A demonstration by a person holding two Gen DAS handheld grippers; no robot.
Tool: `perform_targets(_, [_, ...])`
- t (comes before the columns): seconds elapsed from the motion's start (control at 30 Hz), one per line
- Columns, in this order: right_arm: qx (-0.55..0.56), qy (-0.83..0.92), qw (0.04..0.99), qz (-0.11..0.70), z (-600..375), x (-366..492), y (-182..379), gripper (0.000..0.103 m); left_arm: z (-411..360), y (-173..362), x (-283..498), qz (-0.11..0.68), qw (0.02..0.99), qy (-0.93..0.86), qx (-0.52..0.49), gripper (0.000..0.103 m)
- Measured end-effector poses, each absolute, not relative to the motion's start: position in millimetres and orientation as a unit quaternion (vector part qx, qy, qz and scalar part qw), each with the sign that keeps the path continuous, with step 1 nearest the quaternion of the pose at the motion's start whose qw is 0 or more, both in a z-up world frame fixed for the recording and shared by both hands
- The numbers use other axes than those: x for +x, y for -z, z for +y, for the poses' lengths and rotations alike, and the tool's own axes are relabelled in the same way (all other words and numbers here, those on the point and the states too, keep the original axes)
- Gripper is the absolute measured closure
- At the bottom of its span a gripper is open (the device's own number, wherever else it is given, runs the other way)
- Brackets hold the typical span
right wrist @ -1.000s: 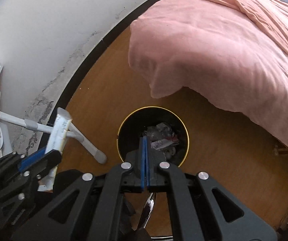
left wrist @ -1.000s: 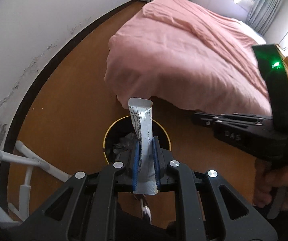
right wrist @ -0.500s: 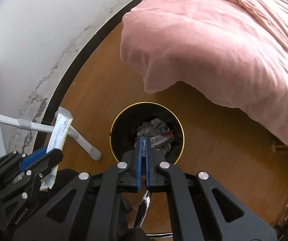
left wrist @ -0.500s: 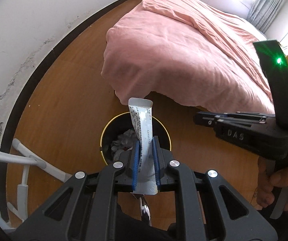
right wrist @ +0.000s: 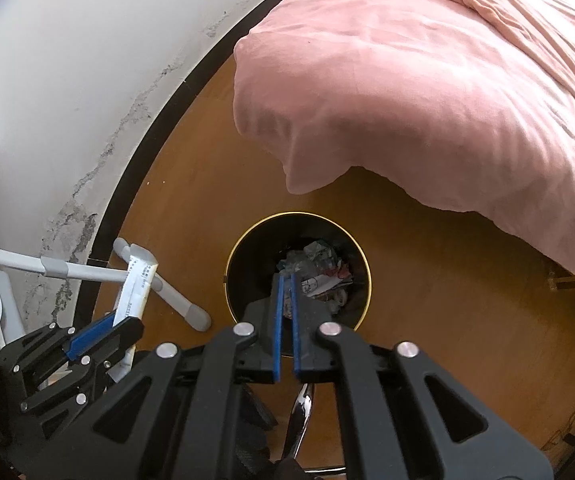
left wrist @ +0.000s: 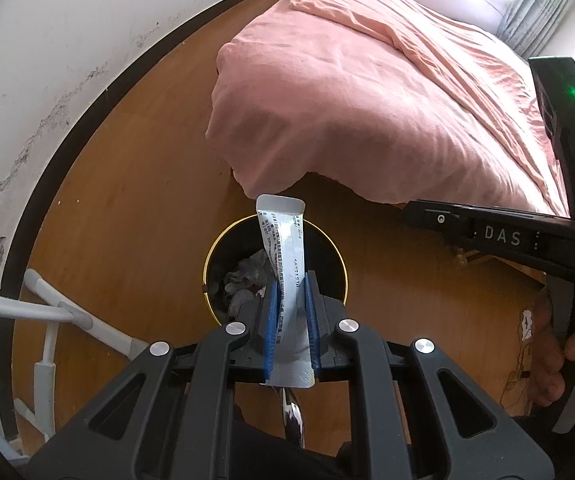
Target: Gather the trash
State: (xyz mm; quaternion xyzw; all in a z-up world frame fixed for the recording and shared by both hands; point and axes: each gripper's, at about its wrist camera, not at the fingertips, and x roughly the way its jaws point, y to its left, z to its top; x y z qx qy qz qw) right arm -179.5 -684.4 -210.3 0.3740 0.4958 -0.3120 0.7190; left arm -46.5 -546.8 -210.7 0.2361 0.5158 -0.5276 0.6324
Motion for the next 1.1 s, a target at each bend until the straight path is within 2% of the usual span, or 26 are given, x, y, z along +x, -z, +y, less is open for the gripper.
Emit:
perform_targets(0.03, [0.373,0.313,0.72,0.494,-684.1,-179.0,209.4,0.019,-546.3,211.2,-46.0,0.516,0.633,0.527,0.236,0.091])
perform_targets(0.07, [0.366,0.319,0.726,0.486,-683.1,-179.0,205.3,0.01,-545.8,211.7,-45.1,0.517,0.633,0.525,0.236,0.091])
perform_targets(0.67, [0.365,0.349,0.735,0.452,-691.8,-186.1,188.4,0.01,-565.1,215.4,-58.2,0.521,0.611,0.54,0.253,0.089])
perform_targets(0.73, [0.367,0.354,0.735,0.447,-693.0,-188.6,187.2,0.01,-566.9,214.5,-58.5,0.52,0.611,0.54,0.255,0.075])
perform_targets(0.77, [0.368,0.355,0.735,0.446,-692.2,-189.8,186.5,0.01,-567.8,211.6,-58.8,0.516,0.614,0.541,0.253,0.052])
perform_targets(0.8, [0.369,0.357,0.735,0.444,-692.7,-190.7,185.9,0.01,-567.3,209.0,-59.2,0.511,0.617,0.543,0.251,0.037])
perform_targets(0.97, [0.369,0.364,0.739,0.43,-691.8,-190.8,180.7,0.01,-563.1,188.2,-62.6,0.485,0.633,0.547,0.255,0.035])
perform_targets(1.03, [0.363,0.369,0.744,0.422,-691.3,-190.8,176.2,0.01,-556.3,175.3,-62.2,0.476,0.642,0.546,0.251,0.03])
perform_targets(1.1, [0.352,0.374,0.748,0.42,-691.9,-190.7,171.9,0.01,-548.2,155.5,-61.6,0.463,0.658,0.539,0.25,0.02])
